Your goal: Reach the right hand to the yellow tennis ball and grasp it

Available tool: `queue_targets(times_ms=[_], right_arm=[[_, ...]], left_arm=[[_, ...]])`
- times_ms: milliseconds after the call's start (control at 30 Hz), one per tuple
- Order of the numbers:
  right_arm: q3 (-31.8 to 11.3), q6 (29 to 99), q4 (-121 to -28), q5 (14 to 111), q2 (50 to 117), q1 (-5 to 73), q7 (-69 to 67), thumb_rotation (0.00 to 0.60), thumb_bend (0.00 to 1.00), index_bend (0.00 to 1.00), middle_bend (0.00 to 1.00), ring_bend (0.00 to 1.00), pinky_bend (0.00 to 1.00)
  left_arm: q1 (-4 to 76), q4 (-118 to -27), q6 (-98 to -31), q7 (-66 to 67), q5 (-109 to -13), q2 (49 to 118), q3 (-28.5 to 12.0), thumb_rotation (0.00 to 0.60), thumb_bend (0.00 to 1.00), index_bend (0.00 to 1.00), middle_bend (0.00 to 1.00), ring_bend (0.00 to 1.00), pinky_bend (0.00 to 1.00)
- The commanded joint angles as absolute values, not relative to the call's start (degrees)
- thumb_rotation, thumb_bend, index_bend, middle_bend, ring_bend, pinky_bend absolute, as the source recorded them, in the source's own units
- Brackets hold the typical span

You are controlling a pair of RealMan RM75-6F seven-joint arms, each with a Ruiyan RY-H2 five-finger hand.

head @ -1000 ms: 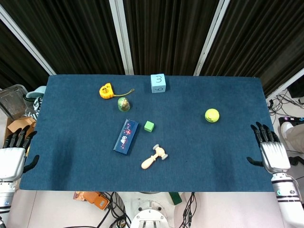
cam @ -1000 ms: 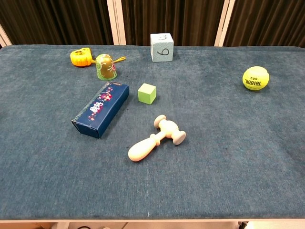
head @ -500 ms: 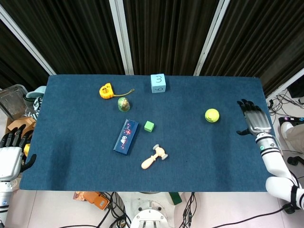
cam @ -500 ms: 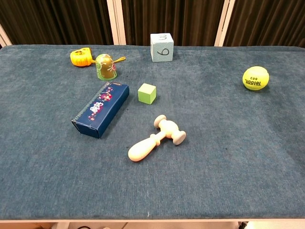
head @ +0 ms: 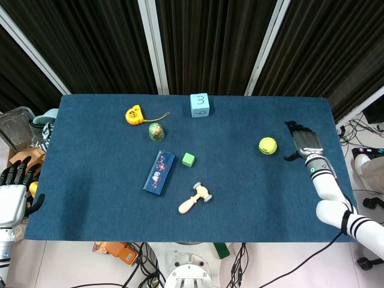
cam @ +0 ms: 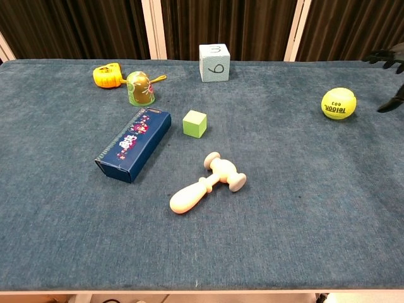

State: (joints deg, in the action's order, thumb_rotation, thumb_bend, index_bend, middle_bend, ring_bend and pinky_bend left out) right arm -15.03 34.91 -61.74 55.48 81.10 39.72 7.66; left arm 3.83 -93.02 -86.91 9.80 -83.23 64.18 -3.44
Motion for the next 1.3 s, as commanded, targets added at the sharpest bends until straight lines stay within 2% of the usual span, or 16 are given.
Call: queue_targets(times_ms=[33,233,567,667,800,900,1000,1300], right_arm=[[-14.44,33.63,-59.48,55.91,83.32,41.3,6.82,0.6,0.2,0.05,0.13,0.21,0.22],[-13.93,33.06,-56.55,56.07,86.08,43.01,6.51,0.6,0.2,0.11,0.19,0.28,0.25],[-13.22,32.81,-52.6,55.79,90.2,45.44,7.8,0.6,0.22,0.25,0.34,0.42,0.39],[-13.4,33.53,-51.55,55.82,91.5,45.96,7.85,0.6,0.33,0.34,0.41,0.53,0.53],[-14.22,36.57,-50.72,57.05,92.57,46.13,6.91,0.6,0.53,0.54,0.57,0.71,0.76],[-16.13,40.66,-51.06,58.21,92.79,45.96,4.46,0.6,0.59,0.66,0.65,0.78,0.86],[-17.87,43.27,-53.28,59.77,91.66,46.03,1.43,0.6,0.61,0.69,0.65,0.79,0.87],[-20.53,52.04,-64.98,67.16,89.1,46.66,-4.4,0.6,0.61,0.7,0.65,0.79,0.87]], left_arm=[[3.88,-92.96,-86.82,9.76,-83.17,64.18,-3.48,0.6,0.28,0.14,0.0,0.0,0.12],[3.96,-92.9,-86.68,9.7,-83.18,64.22,-3.48,0.6,0.28,0.14,0.0,0.0,0.12],[4.02,-92.85,-86.59,9.62,-82.87,64.28,-3.66,0.6,0.28,0.14,0.0,0.0,0.12],[3.96,-92.91,-86.68,9.48,-82.75,64.26,-3.72,0.6,0.28,0.14,0.0,0.0,0.12],[3.96,-92.93,-86.54,9.26,-82.58,64.19,-3.75,0.6,0.28,0.14,0.0,0.0,0.12],[4.0,-92.96,-86.48,9.25,-82.56,64.23,-3.75,0.6,0.28,0.14,0.0,0.0,0.12],[4.02,-92.96,-86.47,9.32,-82.59,64.29,-3.74,0.6,0.28,0.14,0.0,0.0,0.12],[3.83,-93.22,-86.71,9.29,-82.5,64.16,-3.73,0.6,0.28,0.14,0.0,0.0,0.12]])
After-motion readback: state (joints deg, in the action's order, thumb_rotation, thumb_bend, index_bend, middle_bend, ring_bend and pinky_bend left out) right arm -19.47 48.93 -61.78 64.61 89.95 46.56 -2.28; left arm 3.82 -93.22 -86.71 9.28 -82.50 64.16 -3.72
